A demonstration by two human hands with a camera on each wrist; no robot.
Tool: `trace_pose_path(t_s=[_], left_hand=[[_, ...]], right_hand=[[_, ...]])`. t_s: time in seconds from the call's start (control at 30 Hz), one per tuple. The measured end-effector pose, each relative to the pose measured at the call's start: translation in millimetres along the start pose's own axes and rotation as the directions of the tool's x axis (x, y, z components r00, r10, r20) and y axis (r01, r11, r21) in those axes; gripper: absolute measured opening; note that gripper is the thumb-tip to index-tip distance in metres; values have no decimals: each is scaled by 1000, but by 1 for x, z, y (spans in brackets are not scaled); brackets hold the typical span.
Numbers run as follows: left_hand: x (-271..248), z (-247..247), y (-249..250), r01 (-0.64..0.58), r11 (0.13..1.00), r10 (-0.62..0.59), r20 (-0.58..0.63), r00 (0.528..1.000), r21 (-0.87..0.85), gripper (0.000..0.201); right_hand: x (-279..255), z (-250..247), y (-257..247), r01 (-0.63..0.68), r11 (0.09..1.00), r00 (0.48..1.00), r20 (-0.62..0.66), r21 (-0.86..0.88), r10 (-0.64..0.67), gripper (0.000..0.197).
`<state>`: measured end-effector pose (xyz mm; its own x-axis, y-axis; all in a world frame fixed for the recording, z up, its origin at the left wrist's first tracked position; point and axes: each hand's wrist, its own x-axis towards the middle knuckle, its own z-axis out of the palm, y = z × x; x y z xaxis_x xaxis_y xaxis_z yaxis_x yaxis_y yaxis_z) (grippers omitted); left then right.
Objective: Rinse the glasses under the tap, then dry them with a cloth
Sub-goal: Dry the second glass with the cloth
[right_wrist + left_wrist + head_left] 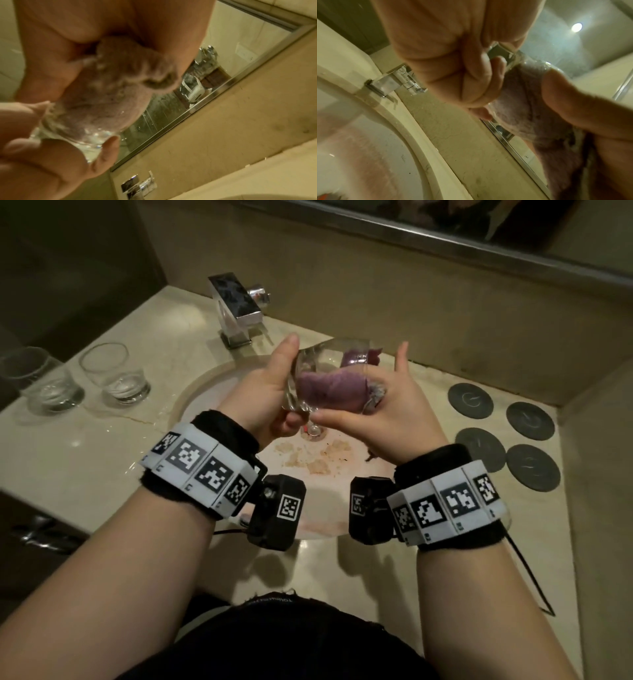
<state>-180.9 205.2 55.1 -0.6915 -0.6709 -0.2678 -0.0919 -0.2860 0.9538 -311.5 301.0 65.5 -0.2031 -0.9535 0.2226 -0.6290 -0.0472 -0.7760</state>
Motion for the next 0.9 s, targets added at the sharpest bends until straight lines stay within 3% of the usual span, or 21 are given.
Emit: trace_pose_path(t_s=[0.13, 0.2, 0.3, 0.37, 0.43, 0.5, 0.57, 0.63, 0.73, 0.9], left_hand=[[-3, 9, 1, 11, 999, -7, -107, 994, 37, 59], [-5, 16, 0, -32, 984, 62, -172, 983, 173, 51], [-9, 23, 1, -211, 845, 324, -156, 933, 491, 31], [-9, 25, 5, -285, 761, 392, -63, 918, 583, 38], [-7, 22, 6, -290, 762, 368, -20, 930, 579, 34], [-4, 18, 5, -227, 872, 273, -47, 961, 433, 34], [-2, 18, 5, -38, 975, 55, -69, 996, 217, 67], [1, 19, 4, 96, 991, -94, -27, 995, 90, 88], [2, 20, 6, 74, 995, -74, -6, 997, 73, 83], [3, 26, 5, 3, 994, 12, -140, 990, 107, 61]], right_hand=[[-3, 3, -1, -111, 987, 993, 51, 119, 106, 24], [-6, 4, 0, -170, 956, 985, 50, 241, 162, 40], [-14, 3, 2, -302, 757, 945, 75, 580, 320, 42], [-18, 1, 5, -333, 666, 924, 90, 668, 371, 37], [-19, -4, 5, -316, 717, 931, 59, 621, 359, 39], [-18, -12, 2, -236, 832, 961, -8, 502, 278, 32], [-16, -18, 2, -125, 963, 992, -3, 238, 130, 31], [-13, -20, 1, -50, 998, 998, 35, -25, 50, 32], [-11, -22, 1, 0, 995, 1000, 7, -101, 1, 33], [-11, -17, 1, -47, 998, 998, -34, -39, 46, 31]])
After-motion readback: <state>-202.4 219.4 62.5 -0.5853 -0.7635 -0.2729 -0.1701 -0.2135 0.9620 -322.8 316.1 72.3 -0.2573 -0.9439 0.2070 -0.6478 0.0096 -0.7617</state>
